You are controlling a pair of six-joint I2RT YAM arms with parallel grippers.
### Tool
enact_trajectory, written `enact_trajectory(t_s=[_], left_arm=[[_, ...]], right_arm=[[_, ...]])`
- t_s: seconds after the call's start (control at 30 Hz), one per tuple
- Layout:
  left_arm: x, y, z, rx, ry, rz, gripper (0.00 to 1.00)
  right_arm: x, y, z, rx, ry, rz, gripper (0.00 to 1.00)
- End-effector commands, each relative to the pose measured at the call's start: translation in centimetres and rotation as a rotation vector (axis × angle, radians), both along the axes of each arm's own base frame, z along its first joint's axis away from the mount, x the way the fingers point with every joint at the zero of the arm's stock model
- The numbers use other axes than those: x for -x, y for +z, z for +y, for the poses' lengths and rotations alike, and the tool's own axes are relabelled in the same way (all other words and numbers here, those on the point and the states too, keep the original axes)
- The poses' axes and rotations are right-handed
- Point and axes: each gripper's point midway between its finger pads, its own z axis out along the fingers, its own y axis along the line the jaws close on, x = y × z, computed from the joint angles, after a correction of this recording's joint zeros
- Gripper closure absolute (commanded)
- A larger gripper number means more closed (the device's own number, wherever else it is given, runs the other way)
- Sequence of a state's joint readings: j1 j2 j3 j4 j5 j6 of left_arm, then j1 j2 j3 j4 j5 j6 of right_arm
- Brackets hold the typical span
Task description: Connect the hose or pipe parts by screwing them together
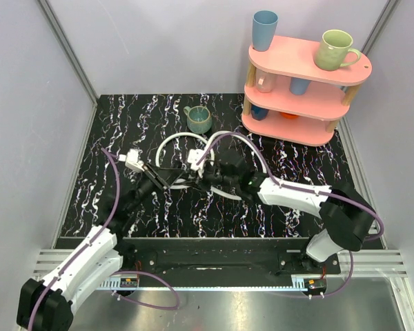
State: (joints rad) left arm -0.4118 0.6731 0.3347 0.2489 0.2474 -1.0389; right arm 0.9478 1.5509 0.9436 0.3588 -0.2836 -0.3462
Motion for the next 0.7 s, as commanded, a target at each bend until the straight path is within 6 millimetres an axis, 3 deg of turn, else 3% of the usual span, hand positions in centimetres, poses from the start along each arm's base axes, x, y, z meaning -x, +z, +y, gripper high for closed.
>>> enact_trajectory(t_s=[0.0,0.07,0.1,0.27,0.3,0.33,0.43,0.47,0.5,0.53,0.57,0.6,0.67], left_arm=[[2.3,2.6,-2.0,-0.038,-0.187,-0.356,1.0],[2.9,1.6,-2.9,-0.059,-0.266,-0.363,1.0],[2.9,2.2,-3.0,-0.045,-0.269,-0.401,1.0],[1.9,1.1,-2.8,-0.034,-0.23,-0.369,1.0],[1.7,1.0,-2.8,-0.027,-0.221,-0.357,1.0],[1.1,1.0,-2.4,-0.023,-0.181,-0.335,1.0],[-0.2,0.4,-0.9,-0.026,-0.058,-0.24,1.0],[-0.5,0.6,-0.5,-0.034,-0.026,-0.229,1.0],[-0.7,-0.8,0.0,-0.075,-0.001,-0.168,1.0],[-1.0,-0.3,0.9,-0.09,0.051,-0.175,1.0],[-1.2,0.5,1.3,-0.104,0.074,-0.173,1.0],[-1.1,-1.4,2.0,-0.162,0.096,-0.087,1.0],[-1.7,-0.7,3.6,-0.199,0.186,-0.04,1.0]], right_arm=[[0.1,7.0,-1.4,-0.312,0.166,0.182,1.0],[0.2,7.1,-1.9,-0.357,0.219,0.246,1.0],[-0.3,6.8,-2.6,-0.376,0.206,0.314,1.0],[-0.8,6.1,-3.6,-0.39,0.217,0.387,1.0],[-1.2,5.7,-3.8,-0.383,0.184,0.388,0.92],[-1.4,5.2,-4.0,-0.372,0.154,0.398,0.72],[-1.6,4.6,-4.9,-0.346,0.091,0.386,0.45],[-1.6,5.2,-5.4,-0.354,0.066,0.368,0.31],[-1.5,4.7,-5.7,-0.342,0.052,0.367,0.27],[-1.3,4.5,-6.0,-0.335,0.037,0.371,0.22],[-1.2,5.3,-6.6,-0.351,0.015,0.348,0.06],[-0.9,4.7,-7.1,-0.346,-0.002,0.351,0.0],[-1.0,5.7,-8.1,-0.371,-0.058,0.325,0.0]])
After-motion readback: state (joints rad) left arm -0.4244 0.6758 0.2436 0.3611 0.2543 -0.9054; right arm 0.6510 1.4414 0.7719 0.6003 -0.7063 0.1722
